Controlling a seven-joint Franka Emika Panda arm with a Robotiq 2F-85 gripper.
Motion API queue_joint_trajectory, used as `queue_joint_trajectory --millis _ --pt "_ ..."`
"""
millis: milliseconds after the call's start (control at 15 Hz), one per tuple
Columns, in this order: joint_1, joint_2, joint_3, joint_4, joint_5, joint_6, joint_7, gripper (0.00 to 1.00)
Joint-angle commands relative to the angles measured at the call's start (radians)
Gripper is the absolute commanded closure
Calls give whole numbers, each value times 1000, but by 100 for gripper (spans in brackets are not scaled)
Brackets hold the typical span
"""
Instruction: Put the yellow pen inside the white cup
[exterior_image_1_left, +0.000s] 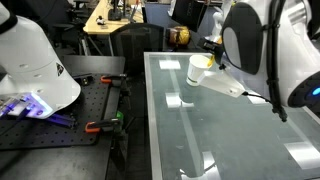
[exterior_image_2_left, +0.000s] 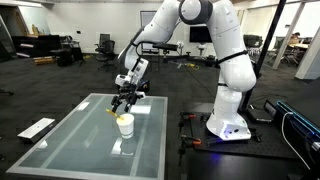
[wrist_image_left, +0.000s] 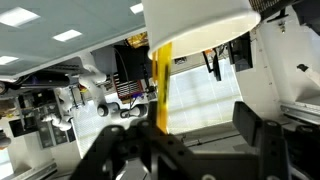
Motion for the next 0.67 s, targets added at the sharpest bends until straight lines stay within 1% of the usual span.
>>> queue_joint_trajectory --millis 0,333,600 --pt "-1 -2 -4 -6 27 4 -35 0" --pt "3 -12 -2 -17 28 8 -40 0" --pt "13 -51 0 -40 23 15 -60 0"
